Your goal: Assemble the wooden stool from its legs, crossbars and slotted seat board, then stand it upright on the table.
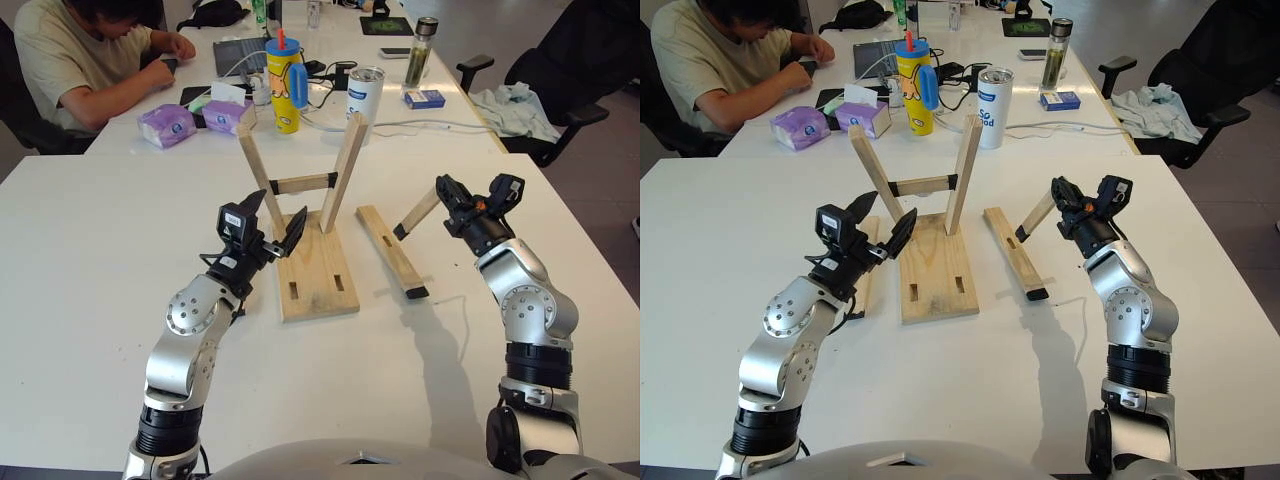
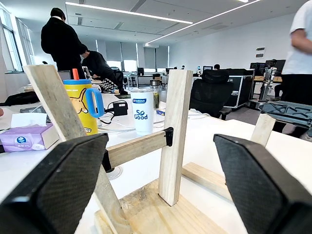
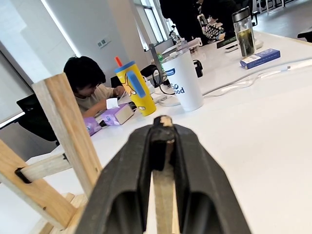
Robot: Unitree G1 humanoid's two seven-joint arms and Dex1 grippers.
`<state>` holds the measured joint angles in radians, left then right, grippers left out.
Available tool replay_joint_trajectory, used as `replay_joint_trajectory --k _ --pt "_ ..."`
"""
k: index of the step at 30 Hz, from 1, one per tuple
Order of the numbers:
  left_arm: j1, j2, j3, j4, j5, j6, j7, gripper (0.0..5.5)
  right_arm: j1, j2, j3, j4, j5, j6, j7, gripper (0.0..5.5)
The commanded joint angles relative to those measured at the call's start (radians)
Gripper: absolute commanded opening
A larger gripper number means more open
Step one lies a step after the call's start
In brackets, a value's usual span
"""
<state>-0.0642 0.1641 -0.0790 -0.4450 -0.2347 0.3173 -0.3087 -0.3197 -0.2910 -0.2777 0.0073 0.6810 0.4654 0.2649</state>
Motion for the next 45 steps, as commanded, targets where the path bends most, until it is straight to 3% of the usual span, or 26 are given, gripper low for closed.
replay_joint_trajectory --k 1,13,35,44,45 --pt "-0.023 -0.001 -0.013 0.021 0.001 0.002 -0.005 4.0 -0.035 0.036 0.014 0.078 -0.051 -0.073 0.023 0.46" --pt "-0.044 0.002 -0.011 0.046 0.0 0.003 -0.01 4.0 -0.057 0.074 0.036 0.194 -0.13 -0.154 0.074 0.46" --pt "-0.039 -0.001 -0.013 0.048 0.023 -0.001 0.021 4.0 0.135 0.091 0.243 0.166 -0.462 -0.233 -0.011 0.45" --pt "-0.047 0.003 -0.006 0.057 0.026 -0.007 0.024 4.0 0.1 0.083 0.226 0.108 -0.481 -0.325 -0.017 0.45" --pt "-0.047 0.002 -0.007 0.058 0.027 -0.008 0.024 4.0 0.09 0.083 0.22 0.09 -0.468 -0.328 -0.008 0.82"
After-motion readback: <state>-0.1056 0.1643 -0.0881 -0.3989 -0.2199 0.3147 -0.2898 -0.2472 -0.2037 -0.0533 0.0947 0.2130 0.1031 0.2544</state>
